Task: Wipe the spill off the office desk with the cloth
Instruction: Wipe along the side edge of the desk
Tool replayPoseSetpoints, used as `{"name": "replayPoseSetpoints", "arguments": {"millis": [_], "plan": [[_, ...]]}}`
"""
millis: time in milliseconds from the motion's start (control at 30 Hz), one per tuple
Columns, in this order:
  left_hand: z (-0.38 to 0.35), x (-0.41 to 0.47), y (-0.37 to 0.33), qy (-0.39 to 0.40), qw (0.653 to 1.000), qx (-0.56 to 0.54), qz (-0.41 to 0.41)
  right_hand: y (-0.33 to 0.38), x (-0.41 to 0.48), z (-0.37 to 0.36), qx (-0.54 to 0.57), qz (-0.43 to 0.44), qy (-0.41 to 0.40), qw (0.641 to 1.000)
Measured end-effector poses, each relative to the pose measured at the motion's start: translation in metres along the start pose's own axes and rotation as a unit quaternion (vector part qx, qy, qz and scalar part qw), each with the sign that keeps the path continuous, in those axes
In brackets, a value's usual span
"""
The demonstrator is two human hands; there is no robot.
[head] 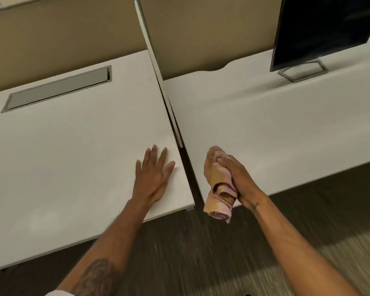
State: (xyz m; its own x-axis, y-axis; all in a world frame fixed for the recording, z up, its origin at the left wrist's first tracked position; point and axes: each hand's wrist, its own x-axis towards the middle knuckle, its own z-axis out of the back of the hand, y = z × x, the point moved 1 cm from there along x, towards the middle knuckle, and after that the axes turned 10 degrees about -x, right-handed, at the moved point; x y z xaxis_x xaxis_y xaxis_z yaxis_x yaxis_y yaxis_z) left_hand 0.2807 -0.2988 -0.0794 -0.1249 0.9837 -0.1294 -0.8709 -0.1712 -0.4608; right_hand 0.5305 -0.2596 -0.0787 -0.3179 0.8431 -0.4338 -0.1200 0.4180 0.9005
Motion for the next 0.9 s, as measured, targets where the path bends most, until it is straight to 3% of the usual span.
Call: {"name": "replayPoseSetpoints", "arguments": {"millis": [267,500,733,900], "plan": [[-0.01,0.001,-0.001,-0.032,0.999,0.04,0.006,-0.023,0.043,-0.002,0.128,0.001,0.058,0.99],[-0.012,0.002,0.001,-0.038,0.999,0.029,0.009,-0.05,0.072,0.002,0.294,-0.004,0.086,0.952],[-0.012,0.002,0.002,-0.04,0.999,0.019,0.014,-0.043,0.105,-0.001,0.13,0.063,0.136,0.98],[-0.012,0.002,-0.004,-0.045,0.999,0.009,0.025,-0.023,0.126,-0.02,0.012,0.108,0.16,0.981]]}}
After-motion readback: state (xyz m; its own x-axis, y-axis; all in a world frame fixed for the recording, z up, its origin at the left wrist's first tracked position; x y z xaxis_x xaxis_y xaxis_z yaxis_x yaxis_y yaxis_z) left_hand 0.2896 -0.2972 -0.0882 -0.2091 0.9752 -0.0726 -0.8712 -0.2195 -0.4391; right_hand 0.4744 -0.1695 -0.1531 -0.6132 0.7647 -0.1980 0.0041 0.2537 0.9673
